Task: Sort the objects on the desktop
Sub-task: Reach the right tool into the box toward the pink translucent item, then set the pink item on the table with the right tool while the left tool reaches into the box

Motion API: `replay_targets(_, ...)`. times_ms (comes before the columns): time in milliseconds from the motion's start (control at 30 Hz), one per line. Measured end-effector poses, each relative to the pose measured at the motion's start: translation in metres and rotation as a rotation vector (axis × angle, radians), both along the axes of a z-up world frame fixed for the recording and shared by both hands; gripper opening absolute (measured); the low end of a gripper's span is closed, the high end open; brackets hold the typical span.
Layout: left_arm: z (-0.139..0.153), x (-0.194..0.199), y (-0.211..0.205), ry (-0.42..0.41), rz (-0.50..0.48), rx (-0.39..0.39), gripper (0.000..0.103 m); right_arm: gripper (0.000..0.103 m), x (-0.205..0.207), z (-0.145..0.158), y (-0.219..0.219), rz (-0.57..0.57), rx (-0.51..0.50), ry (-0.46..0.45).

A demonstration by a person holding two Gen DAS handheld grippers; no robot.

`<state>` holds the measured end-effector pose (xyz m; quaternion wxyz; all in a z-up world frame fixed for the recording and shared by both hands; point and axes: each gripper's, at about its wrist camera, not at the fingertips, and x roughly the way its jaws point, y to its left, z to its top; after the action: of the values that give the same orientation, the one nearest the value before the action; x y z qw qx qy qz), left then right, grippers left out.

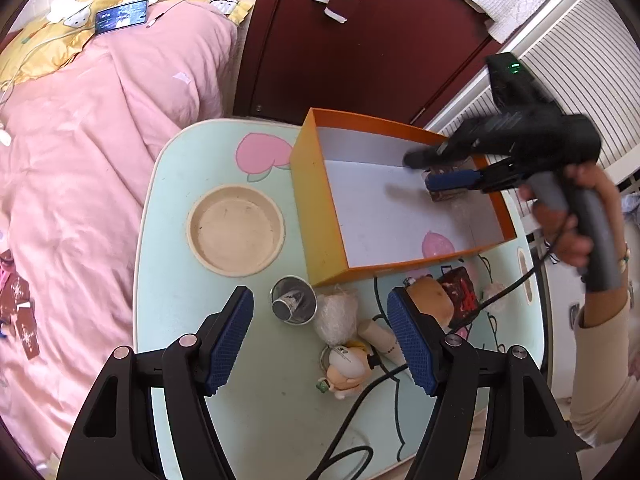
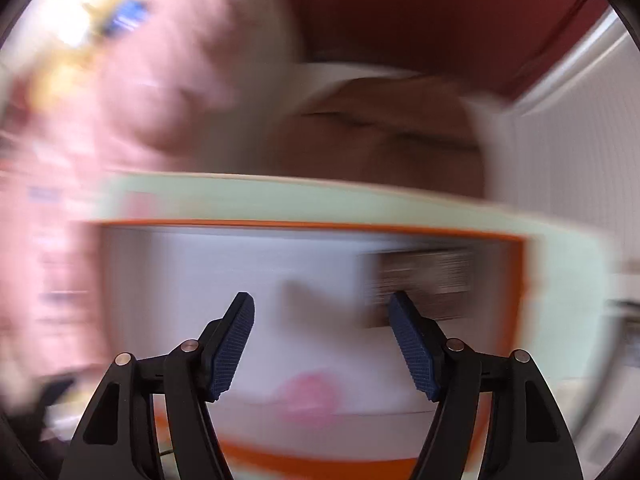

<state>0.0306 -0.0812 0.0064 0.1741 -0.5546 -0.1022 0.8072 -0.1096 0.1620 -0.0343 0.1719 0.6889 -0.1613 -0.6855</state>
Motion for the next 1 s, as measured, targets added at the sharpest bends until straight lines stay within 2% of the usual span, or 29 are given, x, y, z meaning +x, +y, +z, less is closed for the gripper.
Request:
replay_targets(33,-0.001,0.001,-0.001,-0.001,0.002,-0.001,0.070,0.058,0.002,0.002,0.003,-0.004,0.007,-0.002)
replay_targets(167,-0.003,0.001,-0.004,-0.008,0.010,0.003,0.070,0.058,0.010,0.012,0.013,0.006,0.227,0.041)
replay_targets(267,-0.004,0.001,-0.004,-0.012,0.010,0.000,0.070,0.058,0.018,-0.006,0.010,0.120,0.150,-0.124)
replay_targets(367,-0.004,0.001,-0.004,-0.012,0.008,0.001,0.070,0.058,0.026,-0.022,0.004,0.212,0.197,-0.231)
replay_targets(533,-0.005,0.001,-0.004,-0.011,0.013,0.007,0.070,0.059,0.030,-0.037,-0.001,0.302,0.265,-0.351)
replay_targets(567,-0.005,0.001,-0.004,-0.013,0.015,0.008,0.070,0.056,0.031,-0.038,-0.004,0.320,0.290,-0.359)
replay_targets(667,-0.004,0.002,-0.005,-0.014,0.018,0.007,0.070,0.037,0.037,-0.037,-0.009,0.358,0.332,-0.362)
replay_targets(767,0.000,0.000,-0.006,-0.007,0.022,0.000,0.070,0.037,0.042,-0.036,-0.012,0.374,0.334,-0.356)
replay_targets(867,0.011,-0.003,-0.005,0.010,0.011,-0.004,0.070,0.037,0.046,-0.026,-0.007,0.338,0.256,-0.321)
replay_targets(1000,0.036,-0.012,0.007,0.057,-0.050,-0.008,0.070,0.037,0.050,0.022,0.022,0.225,0.134,-0.149)
